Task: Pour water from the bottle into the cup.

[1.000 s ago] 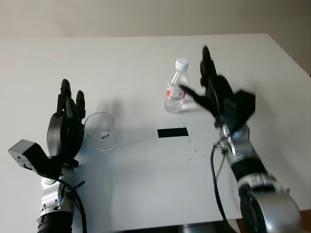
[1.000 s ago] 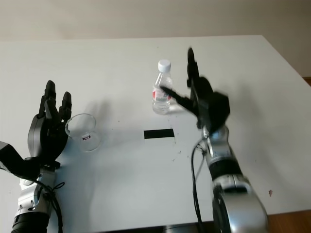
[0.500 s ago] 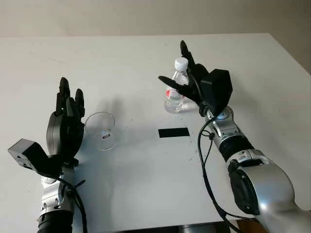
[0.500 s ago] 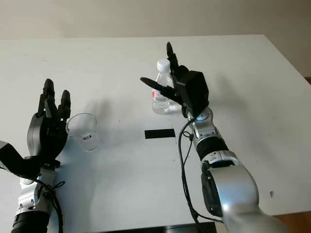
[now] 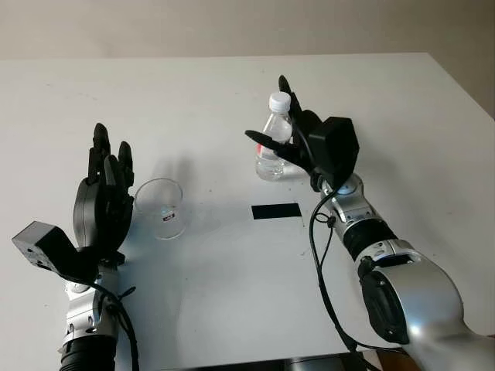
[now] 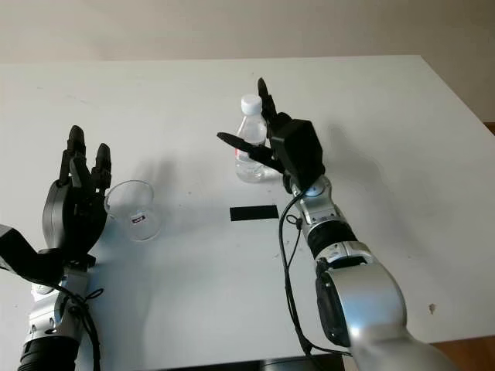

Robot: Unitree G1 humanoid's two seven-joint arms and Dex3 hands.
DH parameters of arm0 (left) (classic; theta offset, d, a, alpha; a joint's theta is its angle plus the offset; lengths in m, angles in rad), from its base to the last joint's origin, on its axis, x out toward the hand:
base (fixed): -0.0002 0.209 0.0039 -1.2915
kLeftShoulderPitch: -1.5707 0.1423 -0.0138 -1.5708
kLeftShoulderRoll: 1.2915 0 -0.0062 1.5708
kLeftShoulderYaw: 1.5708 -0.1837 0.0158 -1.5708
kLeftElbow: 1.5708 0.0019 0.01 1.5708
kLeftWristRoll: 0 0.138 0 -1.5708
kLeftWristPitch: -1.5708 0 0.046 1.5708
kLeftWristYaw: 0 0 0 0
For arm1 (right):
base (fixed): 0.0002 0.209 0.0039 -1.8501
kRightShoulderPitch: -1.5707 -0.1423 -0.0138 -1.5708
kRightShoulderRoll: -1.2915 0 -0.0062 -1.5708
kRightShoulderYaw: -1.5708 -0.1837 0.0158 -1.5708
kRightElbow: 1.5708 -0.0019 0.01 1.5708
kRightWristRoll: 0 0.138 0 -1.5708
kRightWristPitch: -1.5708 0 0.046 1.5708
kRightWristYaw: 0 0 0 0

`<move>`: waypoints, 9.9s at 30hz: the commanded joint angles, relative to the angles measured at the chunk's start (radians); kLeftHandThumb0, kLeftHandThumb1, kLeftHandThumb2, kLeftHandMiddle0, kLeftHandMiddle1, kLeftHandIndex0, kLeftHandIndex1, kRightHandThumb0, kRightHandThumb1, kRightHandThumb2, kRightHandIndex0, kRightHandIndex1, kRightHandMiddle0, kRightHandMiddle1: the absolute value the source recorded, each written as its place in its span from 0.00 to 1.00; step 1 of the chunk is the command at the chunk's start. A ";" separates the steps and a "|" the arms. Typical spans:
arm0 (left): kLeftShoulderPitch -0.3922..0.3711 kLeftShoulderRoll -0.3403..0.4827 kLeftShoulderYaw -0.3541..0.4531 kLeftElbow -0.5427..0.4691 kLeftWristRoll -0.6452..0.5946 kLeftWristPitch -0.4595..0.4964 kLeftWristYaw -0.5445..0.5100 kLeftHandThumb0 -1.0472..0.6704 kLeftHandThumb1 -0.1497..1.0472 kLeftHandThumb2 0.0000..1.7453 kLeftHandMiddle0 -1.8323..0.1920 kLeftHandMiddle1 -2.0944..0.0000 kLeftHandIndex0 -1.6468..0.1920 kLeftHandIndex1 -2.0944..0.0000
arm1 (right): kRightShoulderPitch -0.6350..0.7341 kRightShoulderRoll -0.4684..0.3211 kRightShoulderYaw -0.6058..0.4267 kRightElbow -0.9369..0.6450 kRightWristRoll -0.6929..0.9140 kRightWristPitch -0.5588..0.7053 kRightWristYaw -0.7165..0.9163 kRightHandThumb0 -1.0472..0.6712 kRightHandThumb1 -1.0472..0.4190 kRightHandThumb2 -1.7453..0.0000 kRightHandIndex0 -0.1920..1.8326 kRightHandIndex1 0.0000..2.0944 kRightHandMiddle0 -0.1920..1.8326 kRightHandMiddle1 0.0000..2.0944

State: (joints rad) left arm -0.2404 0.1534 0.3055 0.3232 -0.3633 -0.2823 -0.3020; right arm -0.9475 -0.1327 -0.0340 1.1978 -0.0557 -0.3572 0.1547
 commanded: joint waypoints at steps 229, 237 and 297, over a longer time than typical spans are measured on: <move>0.021 -0.002 -0.001 -0.012 0.002 0.003 -0.001 0.11 1.00 0.32 0.94 1.00 0.98 1.00 | 0.459 -0.035 0.037 -0.918 0.176 0.617 0.152 0.50 0.00 0.85 0.31 1.00 0.03 1.00; 0.026 -0.007 -0.002 -0.022 -0.001 0.008 0.003 0.11 1.00 0.31 0.94 1.00 0.98 1.00 | 0.460 -0.033 0.042 -0.916 0.161 0.625 0.150 0.51 0.00 0.85 0.29 1.00 0.00 1.00; 0.021 0.007 0.008 -0.014 0.005 0.018 -0.008 0.11 1.00 0.32 0.93 1.00 0.97 1.00 | 0.550 -0.076 0.069 -0.607 0.021 0.042 0.130 0.04 0.09 0.96 0.00 0.00 0.00 0.00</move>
State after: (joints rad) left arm -0.2227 0.1554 0.3117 0.3136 -0.3585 -0.2643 -0.3120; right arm -0.4003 -0.1869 0.0518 0.5595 -0.0330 -0.3151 0.2923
